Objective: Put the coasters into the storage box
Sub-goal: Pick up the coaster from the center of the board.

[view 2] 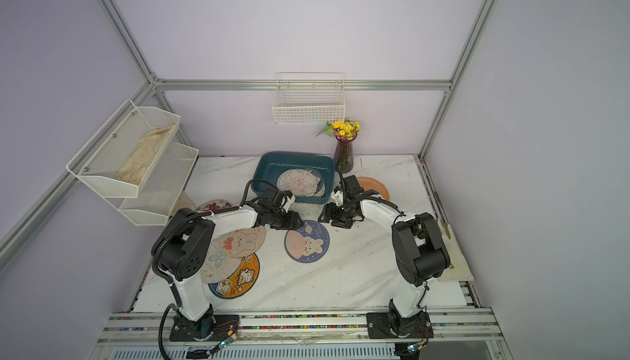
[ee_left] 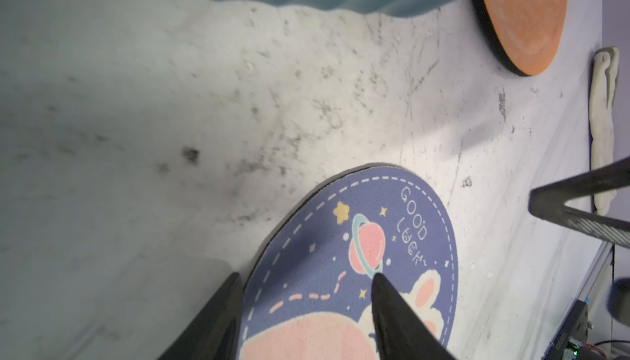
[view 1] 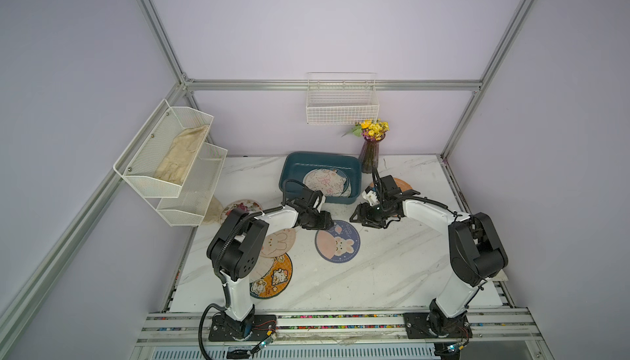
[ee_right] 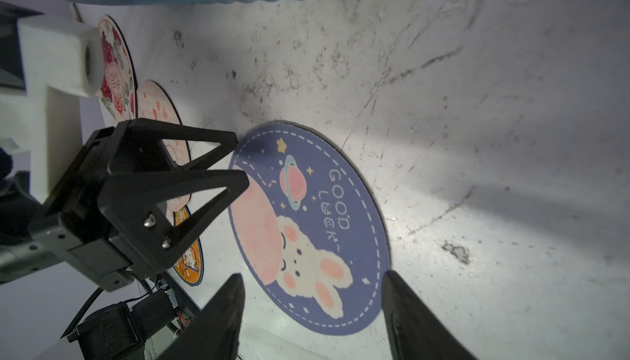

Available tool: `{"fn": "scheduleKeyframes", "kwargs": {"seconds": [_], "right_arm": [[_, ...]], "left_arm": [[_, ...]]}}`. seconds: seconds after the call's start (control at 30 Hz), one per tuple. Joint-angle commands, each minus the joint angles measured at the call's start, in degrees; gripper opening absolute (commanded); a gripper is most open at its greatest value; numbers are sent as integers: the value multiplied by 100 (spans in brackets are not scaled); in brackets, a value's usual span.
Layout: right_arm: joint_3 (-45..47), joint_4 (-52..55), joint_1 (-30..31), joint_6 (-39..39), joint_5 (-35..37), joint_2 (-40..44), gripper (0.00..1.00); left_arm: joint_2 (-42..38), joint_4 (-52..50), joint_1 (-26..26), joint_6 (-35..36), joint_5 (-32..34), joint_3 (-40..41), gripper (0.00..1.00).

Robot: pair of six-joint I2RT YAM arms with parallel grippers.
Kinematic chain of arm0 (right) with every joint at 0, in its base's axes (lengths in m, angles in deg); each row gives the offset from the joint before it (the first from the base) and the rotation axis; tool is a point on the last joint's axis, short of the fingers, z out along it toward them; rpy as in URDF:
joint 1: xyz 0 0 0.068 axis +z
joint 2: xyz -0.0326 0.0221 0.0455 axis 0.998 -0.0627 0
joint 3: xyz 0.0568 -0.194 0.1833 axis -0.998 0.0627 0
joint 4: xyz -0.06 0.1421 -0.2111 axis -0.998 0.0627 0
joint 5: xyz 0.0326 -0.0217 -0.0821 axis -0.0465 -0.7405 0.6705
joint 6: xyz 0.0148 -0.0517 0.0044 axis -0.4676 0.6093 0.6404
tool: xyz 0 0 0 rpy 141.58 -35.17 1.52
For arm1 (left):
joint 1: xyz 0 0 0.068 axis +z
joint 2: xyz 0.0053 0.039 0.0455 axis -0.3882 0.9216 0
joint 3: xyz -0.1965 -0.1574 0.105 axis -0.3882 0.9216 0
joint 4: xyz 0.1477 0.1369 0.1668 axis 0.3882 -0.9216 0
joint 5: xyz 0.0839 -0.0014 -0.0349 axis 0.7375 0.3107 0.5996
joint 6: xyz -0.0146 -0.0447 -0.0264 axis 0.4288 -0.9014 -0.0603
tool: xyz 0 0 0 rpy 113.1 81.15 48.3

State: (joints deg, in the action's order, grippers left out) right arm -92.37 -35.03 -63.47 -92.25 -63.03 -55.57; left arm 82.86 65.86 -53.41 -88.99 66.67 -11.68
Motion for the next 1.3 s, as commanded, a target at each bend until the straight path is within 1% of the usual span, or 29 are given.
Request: {"fn": "scheduleKeyframes", "kwargs": {"seconds": [0.0, 0.03, 0.17, 0.27, 0.4, 0.7, 1.03, 1.27], "right_arm": [[168, 407, 12, 233, 226, 249, 65], [206, 495, 13, 309, 301, 270, 65], [506, 575, 15, 317, 568, 436, 65], [692, 574, 43, 306, 646, 518, 65], [862, 584, 164, 309, 756, 553, 65], [975, 353, 388, 181, 977, 452, 67], [948, 305, 475, 235, 980, 226, 68], [952, 259, 565, 238, 956, 36, 65]], "left_arm": [[-237, -466, -172, -370, -42, 383, 63], [-330, -475, -183, -468, 53, 438, 64], [-847, -440, -236, -968, 496, 726, 77], [-1149, -354, -329, -1255, 578, 935, 82], [-1336, -180, -513, -1578, 559, 1205, 83], [-1353, 62, -986, -2141, 732, 1560, 81], [-1279, 71, -1054, -2259, 751, 1592, 78], [-1158, 63, -1069, -2216, 683, 1492, 76]]}}
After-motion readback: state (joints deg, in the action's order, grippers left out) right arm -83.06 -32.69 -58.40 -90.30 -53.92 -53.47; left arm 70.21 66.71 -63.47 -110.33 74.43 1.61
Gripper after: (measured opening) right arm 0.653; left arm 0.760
